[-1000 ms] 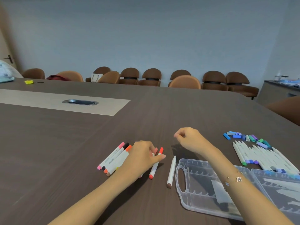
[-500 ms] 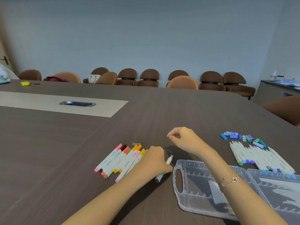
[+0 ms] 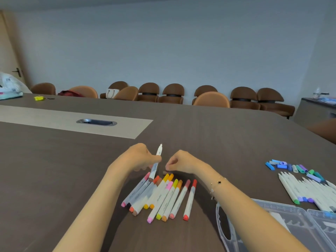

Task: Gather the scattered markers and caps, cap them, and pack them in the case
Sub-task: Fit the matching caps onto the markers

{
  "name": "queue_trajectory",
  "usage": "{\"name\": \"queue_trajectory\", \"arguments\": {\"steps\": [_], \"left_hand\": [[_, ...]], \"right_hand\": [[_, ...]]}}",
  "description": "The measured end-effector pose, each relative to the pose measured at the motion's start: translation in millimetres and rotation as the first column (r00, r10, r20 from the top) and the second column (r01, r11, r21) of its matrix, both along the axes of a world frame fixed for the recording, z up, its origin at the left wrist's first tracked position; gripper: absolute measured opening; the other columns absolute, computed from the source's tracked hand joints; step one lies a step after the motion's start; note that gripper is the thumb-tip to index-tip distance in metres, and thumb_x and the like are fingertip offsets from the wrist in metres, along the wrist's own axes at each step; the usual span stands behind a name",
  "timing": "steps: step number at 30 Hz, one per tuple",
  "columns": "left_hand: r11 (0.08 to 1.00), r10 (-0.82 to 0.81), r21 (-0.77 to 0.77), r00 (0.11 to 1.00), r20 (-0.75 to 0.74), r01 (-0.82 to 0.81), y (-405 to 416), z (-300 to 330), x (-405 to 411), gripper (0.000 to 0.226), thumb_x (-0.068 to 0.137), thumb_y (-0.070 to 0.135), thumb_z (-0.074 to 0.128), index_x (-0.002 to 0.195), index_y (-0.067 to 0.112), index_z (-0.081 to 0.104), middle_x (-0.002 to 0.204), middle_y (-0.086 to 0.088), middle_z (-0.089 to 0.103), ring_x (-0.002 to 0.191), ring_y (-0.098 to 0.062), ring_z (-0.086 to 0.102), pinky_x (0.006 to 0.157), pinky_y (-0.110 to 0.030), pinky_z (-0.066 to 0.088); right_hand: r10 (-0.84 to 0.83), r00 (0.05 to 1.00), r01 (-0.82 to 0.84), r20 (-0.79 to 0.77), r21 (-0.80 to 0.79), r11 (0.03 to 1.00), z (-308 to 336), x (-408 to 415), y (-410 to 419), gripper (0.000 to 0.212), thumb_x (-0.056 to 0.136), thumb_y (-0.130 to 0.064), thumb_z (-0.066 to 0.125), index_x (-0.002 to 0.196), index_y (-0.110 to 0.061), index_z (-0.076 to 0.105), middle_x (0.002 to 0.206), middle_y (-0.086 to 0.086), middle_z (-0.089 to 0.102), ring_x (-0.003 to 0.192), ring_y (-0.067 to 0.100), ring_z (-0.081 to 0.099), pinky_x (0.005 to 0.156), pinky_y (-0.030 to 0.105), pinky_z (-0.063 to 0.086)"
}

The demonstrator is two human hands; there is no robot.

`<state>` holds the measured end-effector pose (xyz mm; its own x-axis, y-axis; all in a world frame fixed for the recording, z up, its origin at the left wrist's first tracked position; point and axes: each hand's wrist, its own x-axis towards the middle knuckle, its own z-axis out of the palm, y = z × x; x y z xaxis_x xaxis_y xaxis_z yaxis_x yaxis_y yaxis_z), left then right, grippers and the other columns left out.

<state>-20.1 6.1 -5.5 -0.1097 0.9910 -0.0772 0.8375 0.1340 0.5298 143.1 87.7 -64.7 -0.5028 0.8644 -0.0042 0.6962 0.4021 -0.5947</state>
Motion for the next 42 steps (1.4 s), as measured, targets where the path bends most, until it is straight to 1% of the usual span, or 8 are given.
{"name": "queue_trajectory", "arguments": {"steps": [4, 11, 15, 19, 23, 26, 32, 42], "left_hand": [[1.000, -0.025, 0.005, 0.998, 0.050, 0.024, 5, -2, 1, 0.032, 0.088, 0.036, 0.058, 0.074, 0.007, 0.057, 0.052, -0.001, 0.034, 0.042, -0.010, 0.027, 0.045, -0.017, 0.031], [0.996, -0.024, 0.089, 0.980, 0.197, 0.007, 3, 0, 1, 0.033, 0.092, 0.031, 0.055, 0.067, 0.011, 0.047, 0.054, -0.002, 0.034, 0.040, -0.010, 0.028, 0.045, -0.018, 0.031], [0.982, -0.087, 0.181, 0.976, 0.200, 0.050, 0, -3, 13, 0.020, 0.095, 0.030, 0.050, 0.082, 0.015, 0.049, 0.074, -0.009, 0.044, 0.060, -0.017, 0.042, 0.048, -0.014, 0.039], [0.979, -0.165, 0.150, 0.965, 0.203, 0.135, -1, -10, 36, 0.023, 0.094, 0.036, 0.050, 0.084, 0.016, 0.055, 0.083, -0.007, 0.049, 0.069, -0.016, 0.048, 0.052, -0.012, 0.042], [0.959, -0.282, 0.080, 0.928, 0.242, 0.271, -13, -8, 61, 0.030, 0.093, 0.038, 0.054, 0.085, 0.013, 0.070, 0.087, -0.011, 0.064, 0.074, -0.016, 0.054, 0.065, -0.020, 0.047], [0.938, -0.346, 0.062, 0.907, 0.238, 0.342, -24, -11, 78, 0.029, 0.094, 0.035, 0.053, 0.097, 0.012, 0.071, 0.096, -0.006, 0.069, 0.076, -0.009, 0.056, 0.064, -0.017, 0.046], [0.928, -0.367, 0.034, 0.898, 0.245, 0.370, -27, -23, 91, 0.019, 0.093, 0.032, 0.056, 0.086, 0.020, 0.069, 0.076, 0.005, 0.069, 0.053, 0.006, 0.060, 0.057, -0.015, 0.045], [0.912, -0.385, -0.024, 0.874, 0.298, 0.410, -31, -25, 105, 0.014, 0.093, 0.029, 0.057, 0.095, 0.018, 0.066, 0.085, 0.002, 0.066, 0.074, -0.011, 0.067, 0.059, -0.015, 0.051]], "right_hand": [[-0.010, 1.000, 0.010, -0.017, 0.005, 1.000, -11, -5, 2, 0.015, 0.087, -0.022, 0.065, 0.093, -0.012, 0.076, 0.082, -0.008, 0.068, 0.079, 0.008, 0.062, 0.082, 0.024, 0.051], [-0.017, 0.996, 0.005, 0.086, 0.135, 0.991, -16, -8, -4, 0.016, 0.091, -0.023, 0.060, 0.100, -0.016, 0.071, 0.102, 0.002, 0.067, 0.091, 0.012, 0.062, 0.086, 0.025, 0.052], [-0.149, 0.970, 0.170, -0.193, 0.095, 0.981, -6, 22, -18, 0.006, 0.094, -0.023, 0.056, 0.098, -0.024, 0.060, 0.100, -0.006, 0.063, 0.095, 0.009, 0.060, 0.085, 0.022, 0.050], [-0.196, 0.904, 0.194, -0.380, -0.043, 0.980, 10, 76, -59, 0.013, 0.096, -0.027, 0.051, 0.098, -0.026, 0.064, 0.092, -0.007, 0.065, 0.088, 0.009, 0.063, 0.074, 0.015, 0.052], [-0.263, 0.741, 0.117, -0.618, -0.266, 0.957, 11, 122, -86, 0.022, 0.098, -0.022, 0.048, 0.106, -0.017, 0.068, 0.088, 0.001, 0.061, 0.084, 0.012, 0.056, 0.077, 0.022, 0.050], [-0.297, 0.702, 0.127, -0.647, -0.297, 0.946, 9, 139, -88, 0.025, 0.099, -0.019, 0.046, 0.110, -0.013, 0.067, 0.086, 0.003, 0.059, 0.082, 0.013, 0.053, 0.074, 0.022, 0.047], [-0.316, 0.614, 0.079, -0.723, -0.343, 0.936, 11, 150, -84, 0.020, 0.097, -0.018, 0.050, 0.102, -0.006, 0.065, 0.077, 0.004, 0.053, 0.073, 0.012, 0.047, 0.071, 0.021, 0.043], [-0.235, 0.733, 0.113, -0.638, -0.226, 0.968, 6, 154, -81, 0.018, 0.094, -0.023, 0.055, 0.101, -0.012, 0.067, 0.085, 0.004, 0.059, 0.080, 0.015, 0.050, 0.077, 0.024, 0.045]]}}
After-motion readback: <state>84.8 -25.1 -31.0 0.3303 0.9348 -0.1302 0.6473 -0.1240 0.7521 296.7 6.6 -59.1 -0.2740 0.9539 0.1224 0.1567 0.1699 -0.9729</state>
